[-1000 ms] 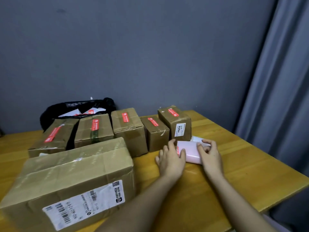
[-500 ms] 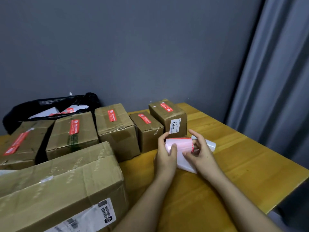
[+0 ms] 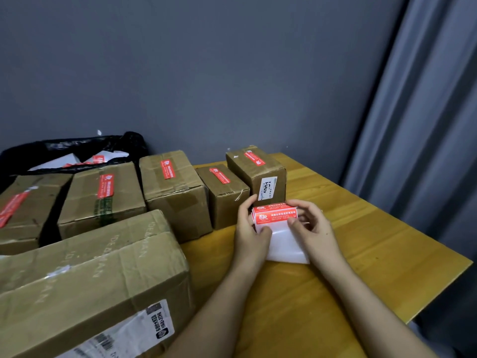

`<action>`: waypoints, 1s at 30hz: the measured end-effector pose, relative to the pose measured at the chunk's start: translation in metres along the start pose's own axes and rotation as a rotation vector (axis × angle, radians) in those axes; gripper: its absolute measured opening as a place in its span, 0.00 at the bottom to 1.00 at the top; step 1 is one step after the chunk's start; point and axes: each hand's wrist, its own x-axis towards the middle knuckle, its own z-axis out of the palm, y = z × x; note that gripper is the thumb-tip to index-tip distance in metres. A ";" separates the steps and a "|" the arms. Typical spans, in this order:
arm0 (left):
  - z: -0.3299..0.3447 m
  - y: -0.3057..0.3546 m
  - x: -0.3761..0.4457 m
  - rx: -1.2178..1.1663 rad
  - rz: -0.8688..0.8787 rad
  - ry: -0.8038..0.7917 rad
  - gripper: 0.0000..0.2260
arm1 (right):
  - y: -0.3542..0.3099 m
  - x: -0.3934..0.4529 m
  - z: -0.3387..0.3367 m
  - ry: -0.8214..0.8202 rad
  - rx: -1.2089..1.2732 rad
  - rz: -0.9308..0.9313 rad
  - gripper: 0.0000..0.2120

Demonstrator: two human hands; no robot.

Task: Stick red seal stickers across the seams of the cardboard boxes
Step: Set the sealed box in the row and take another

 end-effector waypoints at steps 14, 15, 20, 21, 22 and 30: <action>-0.002 0.002 -0.001 0.110 -0.019 -0.008 0.12 | -0.001 -0.004 -0.002 0.089 -0.071 -0.028 0.12; -0.002 0.003 -0.001 0.110 -0.019 -0.017 0.13 | -0.001 -0.004 -0.003 0.092 -0.071 -0.030 0.12; -0.001 0.002 -0.002 0.124 -0.038 -0.050 0.16 | -0.003 -0.005 -0.003 0.109 -0.084 -0.044 0.10; -0.001 0.001 -0.002 0.127 -0.046 -0.046 0.16 | -0.003 -0.005 -0.002 0.115 -0.097 -0.050 0.10; -0.001 0.001 -0.002 0.124 -0.055 -0.041 0.17 | -0.003 -0.005 -0.002 0.120 -0.112 -0.058 0.11; -0.003 0.000 -0.001 0.091 -0.075 -0.034 0.19 | -0.002 -0.004 -0.002 0.106 -0.119 -0.038 0.11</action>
